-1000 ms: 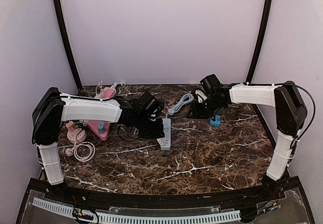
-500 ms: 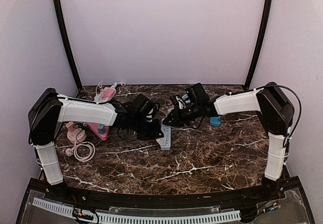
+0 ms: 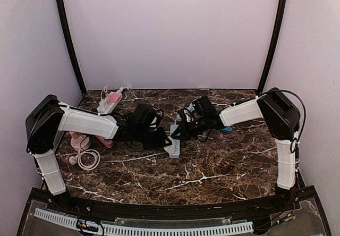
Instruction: Pull the plug off the socket
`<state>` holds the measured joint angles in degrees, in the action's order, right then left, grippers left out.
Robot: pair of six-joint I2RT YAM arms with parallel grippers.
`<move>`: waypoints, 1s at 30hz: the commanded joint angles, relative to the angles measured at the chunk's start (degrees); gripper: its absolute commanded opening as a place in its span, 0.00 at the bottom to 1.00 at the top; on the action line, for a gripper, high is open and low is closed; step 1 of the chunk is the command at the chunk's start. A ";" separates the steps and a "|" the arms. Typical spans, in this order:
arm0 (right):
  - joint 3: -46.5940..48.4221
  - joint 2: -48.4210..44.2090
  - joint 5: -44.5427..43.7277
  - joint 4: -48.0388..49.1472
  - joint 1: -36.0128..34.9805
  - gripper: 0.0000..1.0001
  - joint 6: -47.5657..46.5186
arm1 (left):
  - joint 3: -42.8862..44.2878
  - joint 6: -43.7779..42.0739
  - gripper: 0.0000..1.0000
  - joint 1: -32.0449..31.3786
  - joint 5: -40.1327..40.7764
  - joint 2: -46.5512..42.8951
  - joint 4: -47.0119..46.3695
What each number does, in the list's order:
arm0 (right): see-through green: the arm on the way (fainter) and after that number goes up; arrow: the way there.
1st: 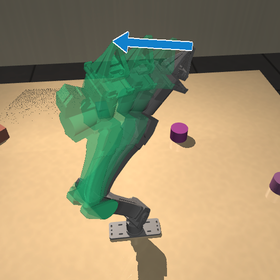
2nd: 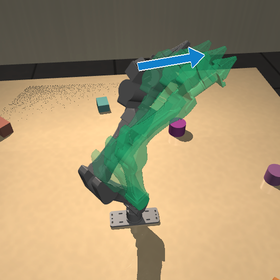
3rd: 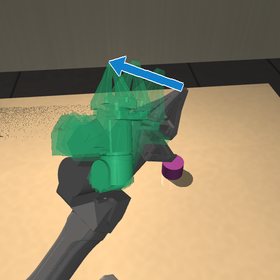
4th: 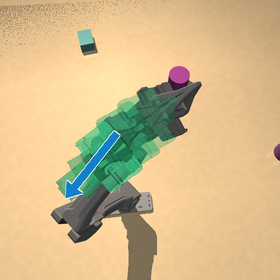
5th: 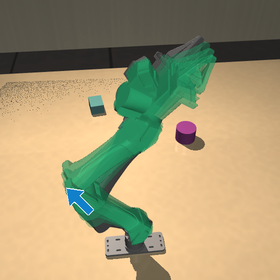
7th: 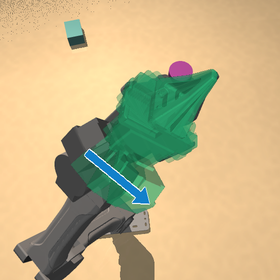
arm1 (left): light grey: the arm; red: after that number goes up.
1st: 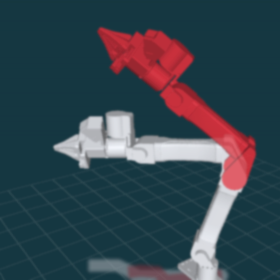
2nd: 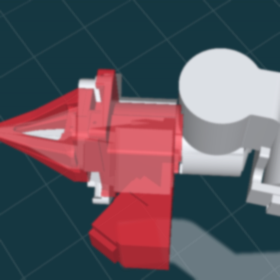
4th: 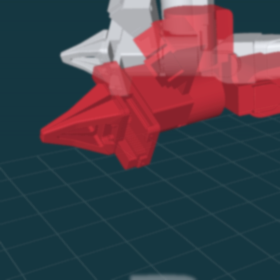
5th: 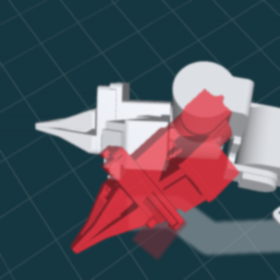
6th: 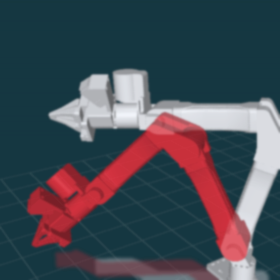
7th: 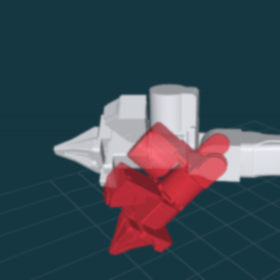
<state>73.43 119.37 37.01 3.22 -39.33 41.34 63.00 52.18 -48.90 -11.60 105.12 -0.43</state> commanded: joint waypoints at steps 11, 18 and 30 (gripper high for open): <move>1.42 3.98 -7.64 -8.84 -0.46 0.00 -1.16 | -12.02 4.97 0.00 1.02 -9.02 -0.45 -19.47; 1.54 4.60 -9.07 -9.86 -0.55 0.00 -1.55 | -16.45 9.53 0.00 3.16 -14.67 -1.89 -32.48; 1.84 5.23 -11.42 -11.35 -1.45 0.00 -2.96 | -17.08 16.82 0.00 5.54 -22.50 -1.90 -41.70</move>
<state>76.31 120.97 30.76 -1.13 -40.12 39.59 46.04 64.73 -43.33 -24.38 104.53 -32.45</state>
